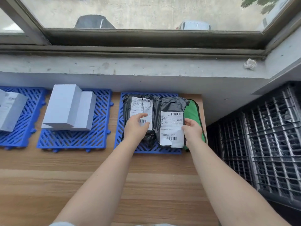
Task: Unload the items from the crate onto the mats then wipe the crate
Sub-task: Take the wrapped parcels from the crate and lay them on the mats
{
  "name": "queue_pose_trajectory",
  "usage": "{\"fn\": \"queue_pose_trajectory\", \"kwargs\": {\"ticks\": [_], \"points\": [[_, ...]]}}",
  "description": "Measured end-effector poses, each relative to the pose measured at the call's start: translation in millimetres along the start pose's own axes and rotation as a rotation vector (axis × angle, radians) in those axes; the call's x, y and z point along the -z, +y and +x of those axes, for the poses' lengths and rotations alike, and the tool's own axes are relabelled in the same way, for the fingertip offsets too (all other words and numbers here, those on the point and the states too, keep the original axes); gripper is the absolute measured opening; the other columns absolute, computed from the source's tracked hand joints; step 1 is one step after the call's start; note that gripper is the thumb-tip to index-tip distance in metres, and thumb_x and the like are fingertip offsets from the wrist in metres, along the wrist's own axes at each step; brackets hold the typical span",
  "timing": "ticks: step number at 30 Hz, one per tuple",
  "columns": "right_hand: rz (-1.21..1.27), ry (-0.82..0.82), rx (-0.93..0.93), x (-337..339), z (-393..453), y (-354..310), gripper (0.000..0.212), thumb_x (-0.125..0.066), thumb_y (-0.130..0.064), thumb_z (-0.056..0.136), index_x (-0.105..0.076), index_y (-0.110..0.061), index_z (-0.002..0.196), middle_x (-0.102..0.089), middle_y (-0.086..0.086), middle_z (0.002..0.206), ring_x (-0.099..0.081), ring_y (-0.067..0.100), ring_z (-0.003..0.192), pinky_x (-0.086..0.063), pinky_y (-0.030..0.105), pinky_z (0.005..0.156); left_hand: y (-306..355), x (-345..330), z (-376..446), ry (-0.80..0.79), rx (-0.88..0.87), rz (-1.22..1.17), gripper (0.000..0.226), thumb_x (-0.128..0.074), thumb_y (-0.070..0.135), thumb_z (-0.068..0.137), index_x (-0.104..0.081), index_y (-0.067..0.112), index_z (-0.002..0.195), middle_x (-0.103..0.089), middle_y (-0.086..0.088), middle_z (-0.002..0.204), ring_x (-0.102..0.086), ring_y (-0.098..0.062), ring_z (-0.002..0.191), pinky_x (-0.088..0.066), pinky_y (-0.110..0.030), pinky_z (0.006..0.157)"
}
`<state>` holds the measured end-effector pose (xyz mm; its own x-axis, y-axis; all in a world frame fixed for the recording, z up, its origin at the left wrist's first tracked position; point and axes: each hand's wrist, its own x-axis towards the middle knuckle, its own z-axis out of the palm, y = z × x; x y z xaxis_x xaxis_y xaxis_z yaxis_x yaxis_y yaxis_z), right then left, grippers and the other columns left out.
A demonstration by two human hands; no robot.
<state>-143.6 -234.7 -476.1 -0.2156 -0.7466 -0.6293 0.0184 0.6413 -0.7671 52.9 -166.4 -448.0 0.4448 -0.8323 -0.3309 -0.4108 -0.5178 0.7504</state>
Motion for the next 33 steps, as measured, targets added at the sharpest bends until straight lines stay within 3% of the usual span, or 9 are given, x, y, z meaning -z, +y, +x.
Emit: {"fn": "queue_pose_trajectory", "kwargs": {"ticks": [3, 5, 7, 8, 10, 11, 15, 22, 33], "points": [[-0.173, -0.071, 0.1, -5.7, -3.9, -0.7, 0.039, -0.055, 0.008, 0.084, -0.059, -0.018, 0.113, -0.064, 0.004, 0.117, -0.062, 0.019, 0.103, -0.053, 0.034, 0.086, -15.0, -0.9, 4.6, -0.129, -0.222, 0.493, 0.062, -0.064, 0.04, 0.09, -0.041, 0.033, 0.147, -0.03, -0.002, 0.158, -0.019, -0.024, 0.148, -0.019, -0.043, 0.12], [-0.427, -0.108, 0.232, -9.2, -7.7, 1.6, 0.061, -0.066, -0.005, 0.081, -0.044, -0.023, 0.136, -0.046, 0.007, 0.143, -0.049, 0.021, 0.123, -0.042, 0.036, 0.103, -24.3, -6.9, 6.4, -0.214, -0.249, 0.746, 0.077, -0.056, 0.055, 0.092, -0.016, 0.038, 0.155, -0.006, -0.003, 0.165, 0.003, -0.029, 0.151, -0.002, -0.049, 0.122], [-0.804, -0.135, 0.408, -11.6, -11.8, 7.3, 0.096, -0.073, -0.023, 0.08, -0.011, -0.032, 0.152, -0.008, 0.005, 0.16, -0.018, 0.022, 0.142, -0.021, 0.042, 0.116, -31.5, -13.8, 8.1, -0.241, -0.26, 0.862, 0.08, -0.046, 0.063, 0.093, -0.001, 0.04, 0.156, 0.007, -0.003, 0.165, 0.014, -0.032, 0.15, 0.005, -0.054, 0.12], [-1.027, -0.147, 0.527, -13.2, -13.7, 10.6, 0.102, -0.071, -0.034, 0.081, 0.002, -0.036, 0.153, 0.007, 0.003, 0.161, -0.003, 0.024, 0.146, -0.01, 0.046, 0.118, -33.5, -16.8, 9.1, -0.239, -0.266, 0.888, 0.079, -0.041, 0.064, 0.094, 0.002, 0.04, 0.155, 0.01, -0.003, 0.165, 0.017, -0.032, 0.15, 0.006, -0.055, 0.12], [-1.363, -0.235, 0.681, -17.2, -13.0, 17.2, 0.097, -0.06, -0.052, 0.085, 0.01, -0.043, 0.151, 0.023, 0.002, 0.16, 0.015, 0.032, 0.147, 0.003, 0.052, 0.119, -35.7, -21.3, 11.7, -0.227, -0.264, 0.921, 0.074, -0.033, 0.064, 0.096, 0.005, 0.041, 0.155, 0.013, -0.004, 0.165, 0.019, -0.033, 0.149, 0.006, -0.057, 0.12], [-1.448, -0.288, 0.671, -19.2, -11.5, 19.8, 0.092, -0.055, -0.058, 0.086, 0.01, -0.045, 0.15, 0.026, 0.001, 0.159, 0.019, 0.036, 0.146, 0.006, 0.055, 0.118, -37.4, -23.2, 13.3, -0.221, -0.259, 0.929, 0.071, -0.03, 0.063, 0.097, 0.007, 0.042, 0.154, 0.014, -0.004, 0.164, 0.019, -0.034, 0.149, 0.005, -0.057, 0.119], [-1.522, -0.346, 0.568, -25.0, -6.7, 30.9, 0.085, -0.045, -0.065, 0.088, 0.012, -0.048, 0.149, 0.031, 0.0, 0.157, 0.022, 0.044, 0.143, 0.004, 0.058, 0.116, -45.0, -31.6, 14.6, -0.202, -0.232, 0.978, 0.068, -0.021, 0.064, 0.098, 0.016, 0.045, 0.151, 0.02, -0.004, 0.163, 0.022, -0.036, 0.147, 0.008, -0.057, 0.119], [-1.53, -0.323, 0.62, -40.4, -0.9, 32.4, 0.078, -0.042, -0.057, 0.094, 0.012, -0.047, 0.15, 0.031, 0.001, 0.157, 0.012, 0.047, 0.144, -0.008, 0.058, 0.118, -57.5, -27.1, 16.6, -0.161, -0.222, 0.944, 0.065, -0.021, 0.068, 0.096, 0.007, 0.049, 0.151, 0.015, -0.001, 0.164, 0.019, -0.034, 0.149, 0.01, -0.053, 0.119], [-1.655, -0.285, 0.569, -62.3, -12.7, 32.5, 0.077, -0.031, -0.063, 0.094, 0.027, -0.051, 0.143, 0.036, 0.0, 0.155, 0.018, 0.047, 0.143, 0.012, 0.067, 0.109, -60.1, -6.3, 24.4, -0.244, -0.231, 0.919, 0.065, -0.025, 0.067, 0.096, 0.005, 0.05, 0.152, 0.015, 0.002, 0.164, 0.022, -0.031, 0.148, 0.012, -0.053, 0.119]]}}
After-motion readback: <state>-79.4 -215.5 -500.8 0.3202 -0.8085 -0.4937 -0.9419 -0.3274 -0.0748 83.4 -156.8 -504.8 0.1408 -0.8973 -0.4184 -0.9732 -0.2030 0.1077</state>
